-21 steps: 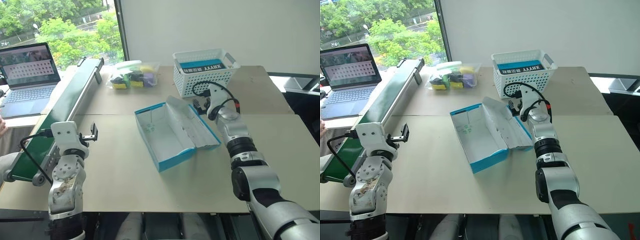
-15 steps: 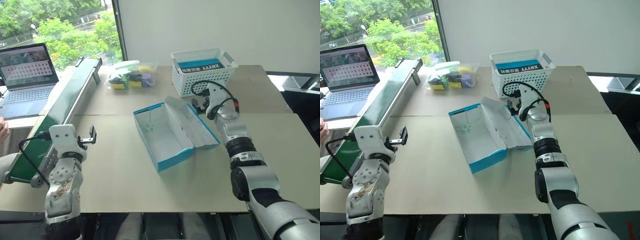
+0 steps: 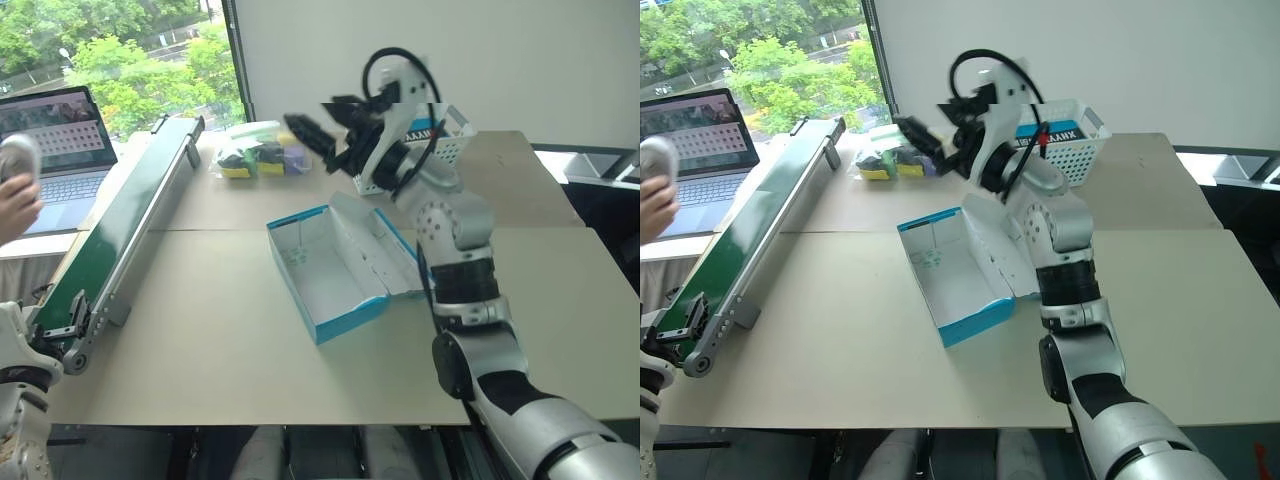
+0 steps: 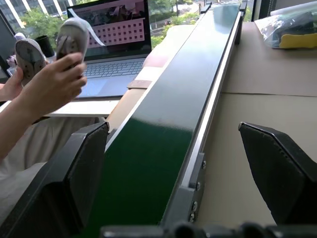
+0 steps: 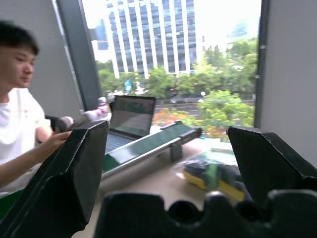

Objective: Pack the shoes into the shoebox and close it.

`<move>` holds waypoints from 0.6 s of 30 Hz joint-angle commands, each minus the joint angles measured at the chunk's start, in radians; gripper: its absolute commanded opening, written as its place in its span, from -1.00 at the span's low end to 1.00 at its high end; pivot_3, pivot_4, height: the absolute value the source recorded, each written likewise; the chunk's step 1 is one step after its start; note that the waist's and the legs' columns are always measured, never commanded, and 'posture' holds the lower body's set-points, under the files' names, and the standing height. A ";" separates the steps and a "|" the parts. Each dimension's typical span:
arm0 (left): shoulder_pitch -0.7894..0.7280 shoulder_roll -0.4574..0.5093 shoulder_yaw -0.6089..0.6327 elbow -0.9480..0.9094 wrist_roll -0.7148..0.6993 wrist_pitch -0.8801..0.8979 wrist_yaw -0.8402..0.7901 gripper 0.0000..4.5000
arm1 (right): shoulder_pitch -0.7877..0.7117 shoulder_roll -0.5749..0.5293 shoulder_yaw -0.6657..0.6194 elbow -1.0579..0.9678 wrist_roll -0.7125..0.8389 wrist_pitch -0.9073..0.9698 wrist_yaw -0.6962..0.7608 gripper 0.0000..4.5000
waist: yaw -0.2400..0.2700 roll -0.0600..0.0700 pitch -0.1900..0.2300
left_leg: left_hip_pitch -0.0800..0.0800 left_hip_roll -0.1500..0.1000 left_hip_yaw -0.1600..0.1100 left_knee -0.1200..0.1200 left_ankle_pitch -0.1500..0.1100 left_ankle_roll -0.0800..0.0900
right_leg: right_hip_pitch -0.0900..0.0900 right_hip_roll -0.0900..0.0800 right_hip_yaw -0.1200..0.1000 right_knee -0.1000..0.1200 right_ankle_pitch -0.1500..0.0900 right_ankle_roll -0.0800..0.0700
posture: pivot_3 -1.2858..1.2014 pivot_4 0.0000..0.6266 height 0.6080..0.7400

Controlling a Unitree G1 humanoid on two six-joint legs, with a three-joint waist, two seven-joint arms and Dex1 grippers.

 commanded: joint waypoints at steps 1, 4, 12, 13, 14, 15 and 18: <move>0.047 0.063 0.077 0.056 -0.040 -0.025 -0.102 1.00 | 0.094 0.000 0.232 -0.163 -0.011 0.066 0.116 0.98 | -0.004 0.000 0.000 | 0.000 0.001 0.000 0.000 -0.001 0.000 | -0.001 0.001 0.000 0.000 0.000 -0.001 | 0.03 -0.52 0.83; 0.066 0.096 0.093 0.092 -0.059 -0.024 -0.153 1.00 | 0.140 -0.001 0.324 -0.162 -0.094 0.040 0.096 0.98 | 0.001 0.000 0.000 | 0.000 0.004 0.000 0.001 -0.001 0.000 | -0.001 0.004 0.000 0.000 0.000 -0.002 | 0.03 -0.52 0.83; 0.053 0.199 0.064 0.197 -0.043 -0.020 -0.246 1.00 | 0.214 0.044 0.378 -0.085 -0.285 -0.011 -0.070 0.98 | 0.015 -0.003 -0.002 | 0.001 0.010 0.001 0.000 -0.001 -0.002 | -0.001 0.010 0.000 -0.004 0.001 -0.005 | 0.03 -0.52 0.83; 0.045 0.210 0.060 0.192 -0.048 -0.007 -0.249 1.00 | 0.219 0.043 0.369 -0.090 -0.293 -0.004 -0.080 0.98 | 0.015 -0.003 -0.002 | 0.001 0.011 0.001 0.000 -0.002 -0.003 | -0.002 0.011 0.000 -0.003 0.001 -0.007 | 0.03 -0.52 0.83; 0.038 0.220 0.057 0.197 -0.052 -0.002 -0.257 1.00 | 0.228 0.049 0.358 -0.101 -0.294 0.005 -0.092 0.98 | 0.015 -0.003 -0.002 | 0.001 0.012 0.001 0.000 -0.002 -0.003 | -0.002 0.012 0.000 -0.003 0.001 -0.007 | 0.03 -0.52 0.83; 0.028 0.227 0.050 0.193 -0.053 0.006 -0.257 1.00 | 0.237 0.050 0.341 -0.114 -0.290 0.016 -0.101 0.98 | 0.016 -0.003 -0.002 | 0.000 0.011 0.001 0.000 -0.002 -0.003 | -0.003 0.011 0.000 -0.003 0.001 -0.007 | 0.03 -0.52 0.83; -0.006 0.240 0.026 0.194 -0.047 0.030 -0.244 1.00 | 0.271 0.026 0.332 -0.155 -0.306 0.033 -0.111 0.98 | 0.016 -0.003 -0.002 | 0.000 0.011 0.001 -0.001 -0.002 -0.003 | -0.003 0.011 0.000 -0.003 0.001 -0.007 | 0.03 -0.52 0.83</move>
